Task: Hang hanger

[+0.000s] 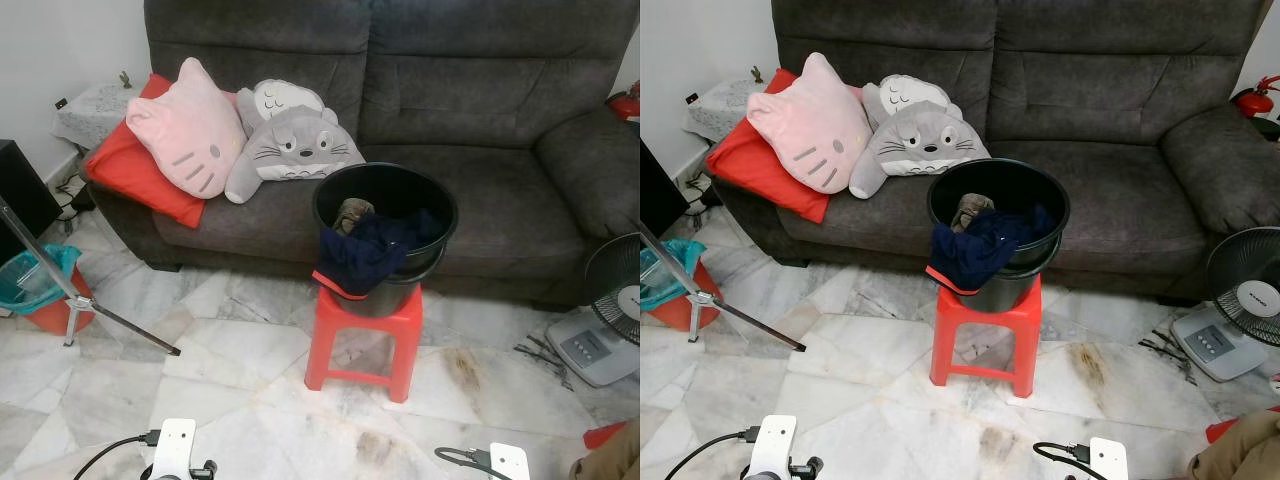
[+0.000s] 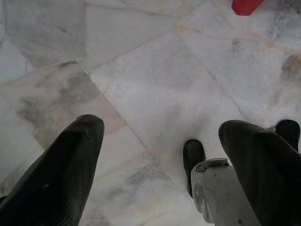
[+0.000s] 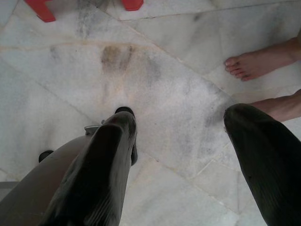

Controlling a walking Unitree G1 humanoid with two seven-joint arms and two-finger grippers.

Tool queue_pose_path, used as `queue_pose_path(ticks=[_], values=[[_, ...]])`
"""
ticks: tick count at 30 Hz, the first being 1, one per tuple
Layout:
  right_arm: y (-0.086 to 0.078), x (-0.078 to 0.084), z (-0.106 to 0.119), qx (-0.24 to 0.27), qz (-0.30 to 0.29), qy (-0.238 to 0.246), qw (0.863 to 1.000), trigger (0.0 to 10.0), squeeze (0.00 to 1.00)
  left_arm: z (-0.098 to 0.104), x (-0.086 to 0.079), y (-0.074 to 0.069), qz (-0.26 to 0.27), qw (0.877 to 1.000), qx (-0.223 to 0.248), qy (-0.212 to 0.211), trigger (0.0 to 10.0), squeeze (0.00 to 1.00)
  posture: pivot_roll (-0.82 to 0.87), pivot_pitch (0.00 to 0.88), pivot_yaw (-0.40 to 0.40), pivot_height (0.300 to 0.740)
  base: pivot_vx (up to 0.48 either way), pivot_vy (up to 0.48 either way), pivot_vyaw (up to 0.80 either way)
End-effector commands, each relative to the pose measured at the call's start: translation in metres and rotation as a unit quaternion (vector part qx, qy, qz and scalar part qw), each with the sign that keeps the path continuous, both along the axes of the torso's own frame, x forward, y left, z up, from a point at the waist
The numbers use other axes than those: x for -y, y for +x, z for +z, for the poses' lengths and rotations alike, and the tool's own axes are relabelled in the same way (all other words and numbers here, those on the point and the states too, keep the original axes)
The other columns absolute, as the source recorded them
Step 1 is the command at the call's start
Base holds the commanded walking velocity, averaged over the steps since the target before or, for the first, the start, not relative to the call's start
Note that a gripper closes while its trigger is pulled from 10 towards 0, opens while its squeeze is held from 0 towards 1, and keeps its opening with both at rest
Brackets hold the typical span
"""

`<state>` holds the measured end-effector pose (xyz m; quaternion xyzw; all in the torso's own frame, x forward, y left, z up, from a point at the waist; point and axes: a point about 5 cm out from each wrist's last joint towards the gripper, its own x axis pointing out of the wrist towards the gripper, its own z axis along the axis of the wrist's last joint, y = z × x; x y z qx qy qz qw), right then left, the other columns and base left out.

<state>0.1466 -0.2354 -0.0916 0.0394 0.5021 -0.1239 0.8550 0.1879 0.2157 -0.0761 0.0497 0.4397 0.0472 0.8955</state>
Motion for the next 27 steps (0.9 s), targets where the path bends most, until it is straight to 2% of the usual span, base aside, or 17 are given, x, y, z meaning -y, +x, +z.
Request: queue_pose_path(ticks=[1,17,27], values=[[-0.0007,0.0014,0.0001,0.000,-0.005,-0.001,1.000,10.0,0.00,-0.0031,-0.0024,-0.0064,0.002,1.000,-0.014,0.003,10.0,0.00,0.01,0.000,0.012,0.740,0.251,0.000,0.00],[-0.0011,0.0014,0.0000,0.000,0.000,-0.003,1.000,10.0,0.00,-0.0057,-0.0053,-0.0133,0.003,1.000,-0.023,0.003,10.0,0.00,0.01,0.000,0.015,0.740,0.263,0.000,0.00],[-0.0005,0.0017,0.0003,0.001,0.000,-0.003,1.000,10.0,0.00,-0.0055,-0.0034,-0.0116,0.000,1.000,-0.023,0.001,10.0,0.00,0.01,0.000,0.014,0.740,0.265,0.000,0.00]])
